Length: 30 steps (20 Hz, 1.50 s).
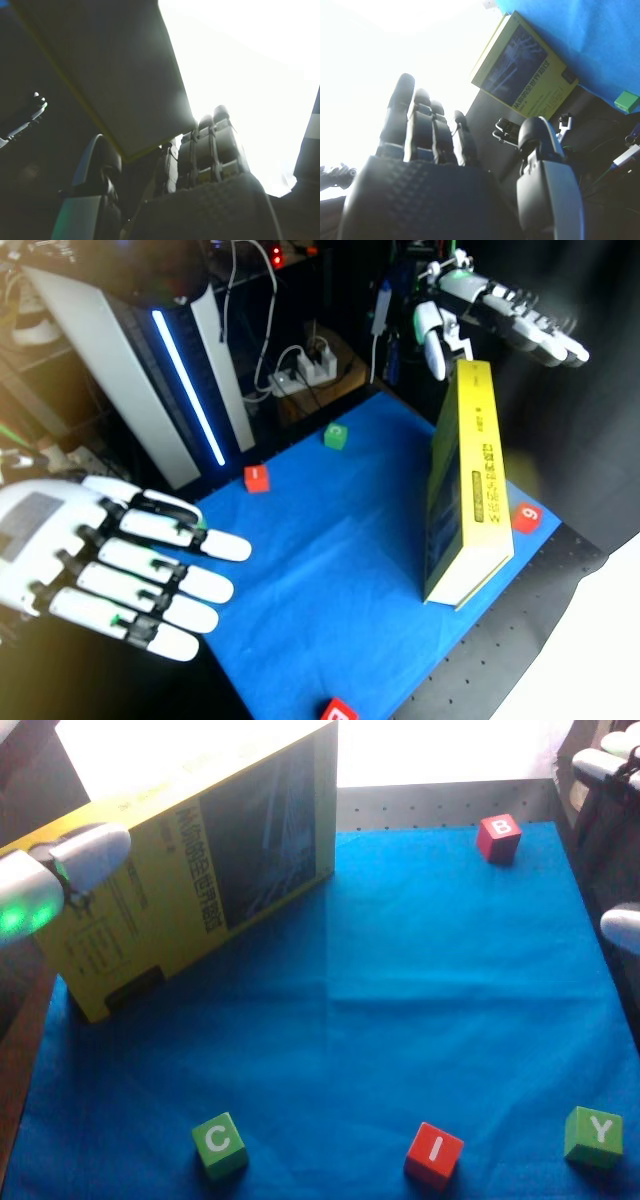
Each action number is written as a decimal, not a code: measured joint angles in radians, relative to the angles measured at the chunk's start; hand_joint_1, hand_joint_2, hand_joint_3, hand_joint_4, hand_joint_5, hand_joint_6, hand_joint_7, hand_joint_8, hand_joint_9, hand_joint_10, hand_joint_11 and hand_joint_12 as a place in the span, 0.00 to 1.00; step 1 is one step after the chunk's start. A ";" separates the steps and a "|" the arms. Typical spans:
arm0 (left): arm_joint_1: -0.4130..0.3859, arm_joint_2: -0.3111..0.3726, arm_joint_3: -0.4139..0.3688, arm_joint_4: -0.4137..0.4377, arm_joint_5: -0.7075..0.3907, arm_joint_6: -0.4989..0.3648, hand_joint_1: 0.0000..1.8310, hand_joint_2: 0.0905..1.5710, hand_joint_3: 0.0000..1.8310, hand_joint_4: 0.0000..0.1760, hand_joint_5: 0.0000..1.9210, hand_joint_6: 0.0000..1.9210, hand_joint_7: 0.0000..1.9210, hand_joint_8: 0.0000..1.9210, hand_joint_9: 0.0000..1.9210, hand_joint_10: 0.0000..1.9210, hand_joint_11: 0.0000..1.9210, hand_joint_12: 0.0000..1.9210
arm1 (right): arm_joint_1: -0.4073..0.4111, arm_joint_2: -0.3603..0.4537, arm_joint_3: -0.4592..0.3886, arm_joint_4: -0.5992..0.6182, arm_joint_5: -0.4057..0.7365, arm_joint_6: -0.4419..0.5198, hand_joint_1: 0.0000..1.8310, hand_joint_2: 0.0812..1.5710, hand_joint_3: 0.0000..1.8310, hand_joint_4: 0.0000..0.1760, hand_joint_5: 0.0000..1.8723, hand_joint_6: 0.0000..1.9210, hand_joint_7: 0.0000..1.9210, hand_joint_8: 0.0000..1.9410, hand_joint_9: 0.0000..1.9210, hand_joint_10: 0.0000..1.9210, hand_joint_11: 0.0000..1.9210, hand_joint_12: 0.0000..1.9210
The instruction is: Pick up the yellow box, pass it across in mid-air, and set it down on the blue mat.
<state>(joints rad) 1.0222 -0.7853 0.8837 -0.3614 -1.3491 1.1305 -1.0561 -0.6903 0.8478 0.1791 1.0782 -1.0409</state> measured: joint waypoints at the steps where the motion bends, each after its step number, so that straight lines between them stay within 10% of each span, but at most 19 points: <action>1: 0.000 0.000 0.000 -0.001 0.000 0.000 0.21 0.84 0.00 0.56 0.00 0.00 0.00 0.00 0.00 0.00 0.00 0.55 | 0.000 0.000 0.000 0.000 0.000 0.000 0.15 0.83 0.00 0.14 0.00 0.00 0.00 0.00 0.00 0.00 0.00 0.04; 4: 0.000 0.000 0.001 0.000 0.001 0.000 0.21 0.79 0.00 0.41 0.00 0.00 0.00 0.00 0.00 0.00 0.00 0.49 | -0.001 0.000 0.000 0.000 0.000 0.000 0.14 0.84 0.00 0.24 0.00 0.00 0.00 0.00 0.00 0.00 0.00 0.12; 7: 0.000 -0.003 0.004 -0.003 0.008 0.002 0.28 0.72 0.00 0.59 0.00 0.00 0.00 0.00 0.00 0.00 0.00 0.67 | -0.002 0.000 0.003 0.000 -0.002 -0.001 0.15 0.83 0.00 0.35 0.00 0.00 0.00 0.00 0.00 0.00 0.00 0.19; 9: 0.000 -0.007 0.005 -0.003 0.020 0.004 0.31 0.69 0.00 0.62 0.00 0.00 0.00 0.00 0.00 0.00 0.00 0.51 | -0.002 0.000 0.002 0.000 -0.002 0.000 0.15 0.82 0.00 0.28 0.00 0.00 0.00 0.00 0.00 0.00 0.00 0.07; 11: 0.000 -0.024 0.016 -0.005 0.037 0.007 0.32 0.65 0.01 0.91 0.00 0.00 0.00 0.00 0.00 0.00 0.00 0.27 | -0.002 -0.004 0.003 0.001 -0.002 -0.001 0.12 0.81 0.00 0.33 0.00 0.00 0.00 0.00 0.00 0.00 0.00 0.06; 13: -0.002 -0.048 0.032 -0.019 0.081 0.007 0.37 0.65 0.00 0.61 0.00 0.00 0.00 0.00 0.00 0.00 0.00 0.47 | -0.002 -0.010 0.002 0.001 -0.003 -0.001 0.11 0.81 0.00 0.36 0.00 0.00 0.00 0.00 0.00 0.00 0.00 0.01; 14: -0.007 -0.061 0.044 -0.036 0.109 0.007 0.40 0.66 0.00 0.09 0.01 0.00 0.00 0.00 0.01 0.00 0.00 0.56 | -0.002 -0.010 0.002 0.000 -0.004 -0.001 0.11 0.81 0.00 0.46 0.00 0.00 0.00 0.00 0.00 0.00 0.00 0.00; 15: -0.009 -0.072 0.055 -0.053 0.120 0.010 0.43 0.67 0.00 0.00 0.05 0.01 0.04 0.01 0.08 0.03 0.00 0.67 | -0.002 -0.010 0.003 0.000 -0.004 -0.001 0.10 0.82 0.00 0.51 0.00 0.00 0.00 0.00 0.00 0.00 0.00 0.00; 17: -0.019 -0.084 0.080 -0.086 0.131 0.011 0.49 0.69 0.00 0.00 0.34 0.08 0.38 0.14 0.31 0.44 0.17 0.89 | -0.002 -0.014 0.003 0.003 -0.003 0.000 0.12 0.82 0.00 0.57 0.00 0.00 0.00 0.00 0.00 0.00 0.00 0.00; 19: -0.019 -0.089 0.087 -0.124 0.154 -0.007 0.60 0.72 0.00 0.00 0.36 0.85 0.41 0.92 0.46 0.96 0.49 1.00 | -0.002 -0.015 0.003 0.000 -0.005 -0.001 0.11 0.83 0.00 0.69 0.00 0.00 0.00 0.00 0.00 0.00 0.00 0.00; 23: -0.019 -0.096 0.087 -0.110 0.149 0.003 0.73 0.70 0.00 0.00 0.60 1.00 0.71 1.00 0.78 1.00 0.83 1.00 | -0.002 -0.016 0.003 0.000 -0.005 -0.001 0.11 0.83 0.00 0.77 0.00 0.00 0.00 0.00 0.00 0.00 0.00 0.00; 24: -0.019 -0.096 0.087 -0.110 0.149 0.005 0.76 0.72 0.00 0.03 0.66 1.00 0.76 1.00 0.82 1.00 0.87 1.00 | -0.002 -0.016 0.002 0.003 -0.005 -0.001 0.11 0.83 0.00 0.71 0.00 0.00 0.00 0.00 0.00 0.00 0.00 0.00; 25: -0.019 -0.096 0.087 -0.110 0.149 0.007 0.78 0.73 0.00 0.81 0.67 1.00 0.78 1.00 0.83 1.00 0.87 1.00 | -0.002 -0.016 0.003 0.005 -0.005 -0.001 0.11 0.83 0.00 0.68 0.00 0.00 0.00 0.00 0.00 0.00 0.00 0.00; 26: -0.019 -0.096 0.087 -0.111 0.149 0.007 0.78 0.73 0.00 0.96 0.68 1.00 0.77 1.00 0.82 1.00 0.85 1.00 | -0.002 -0.016 0.003 0.004 -0.005 -0.001 0.11 0.83 0.00 0.70 0.00 0.00 0.00 0.00 0.00 0.00 0.00 0.00; 30: -0.019 -0.091 0.070 -0.112 0.129 0.018 0.79 0.75 0.01 1.00 0.65 1.00 0.76 1.00 0.83 1.00 0.86 1.00 | -0.002 -0.016 0.002 0.006 -0.005 -0.001 0.14 0.84 0.00 0.72 0.00 0.00 0.00 0.00 0.00 0.00 0.00 0.00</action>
<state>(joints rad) 1.0035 -0.8761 0.9539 -0.4732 -1.2205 1.1481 -1.0584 -0.7067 0.8501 0.1856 1.0729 -1.0416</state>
